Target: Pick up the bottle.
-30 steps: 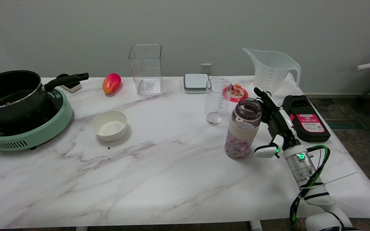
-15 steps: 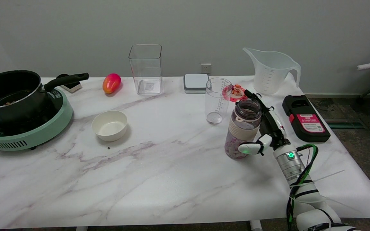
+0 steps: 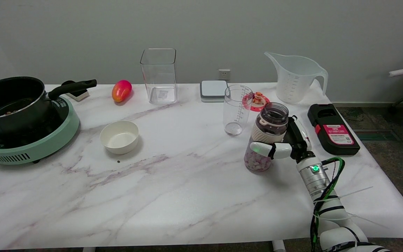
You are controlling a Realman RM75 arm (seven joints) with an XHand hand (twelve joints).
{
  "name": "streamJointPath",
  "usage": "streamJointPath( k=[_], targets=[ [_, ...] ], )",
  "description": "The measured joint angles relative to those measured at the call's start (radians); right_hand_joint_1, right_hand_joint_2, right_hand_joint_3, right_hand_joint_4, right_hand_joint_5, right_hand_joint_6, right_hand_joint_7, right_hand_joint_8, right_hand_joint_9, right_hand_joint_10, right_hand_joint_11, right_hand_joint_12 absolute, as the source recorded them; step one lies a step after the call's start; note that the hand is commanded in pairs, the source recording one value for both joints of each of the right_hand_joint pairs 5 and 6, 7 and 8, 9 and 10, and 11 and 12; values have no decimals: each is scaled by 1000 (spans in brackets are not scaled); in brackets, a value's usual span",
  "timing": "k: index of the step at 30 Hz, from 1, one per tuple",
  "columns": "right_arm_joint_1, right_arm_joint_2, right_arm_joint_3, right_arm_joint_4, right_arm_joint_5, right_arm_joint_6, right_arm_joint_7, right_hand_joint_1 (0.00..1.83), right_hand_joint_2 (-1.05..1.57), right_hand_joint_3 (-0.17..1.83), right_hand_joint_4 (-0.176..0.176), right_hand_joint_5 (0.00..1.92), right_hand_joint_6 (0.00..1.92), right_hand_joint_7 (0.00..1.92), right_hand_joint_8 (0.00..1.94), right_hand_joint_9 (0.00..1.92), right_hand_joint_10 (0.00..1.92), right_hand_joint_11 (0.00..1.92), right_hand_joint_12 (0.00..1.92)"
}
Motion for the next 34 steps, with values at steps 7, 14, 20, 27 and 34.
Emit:
streamJointPath(
  k=[7,14,20,27,34],
  targets=[
    [3,-2,4,-3,14,-1,0,1275,807,558,0,1162,1162,1489,1489,1419,1419,1086,1086],
    [3,-3,25,24,24,-1,1,1260,1089,475,0,1267,1267,1559,1559,1487,1487,1166,1166],
    [3,3,57,78,38,-19,-7,1257,1140,462,0,1288,1288,1563,1563,1482,1482,1166,1166],
    [3,11,124,153,49,-61,-29,1250,1183,443,0,1309,1309,1569,1569,1489,1489,1171,1171],
    [3,42,196,231,54,-122,-69,1247,1200,440,0,1319,1319,1571,1571,1492,1492,1180,1180]
  ],
)
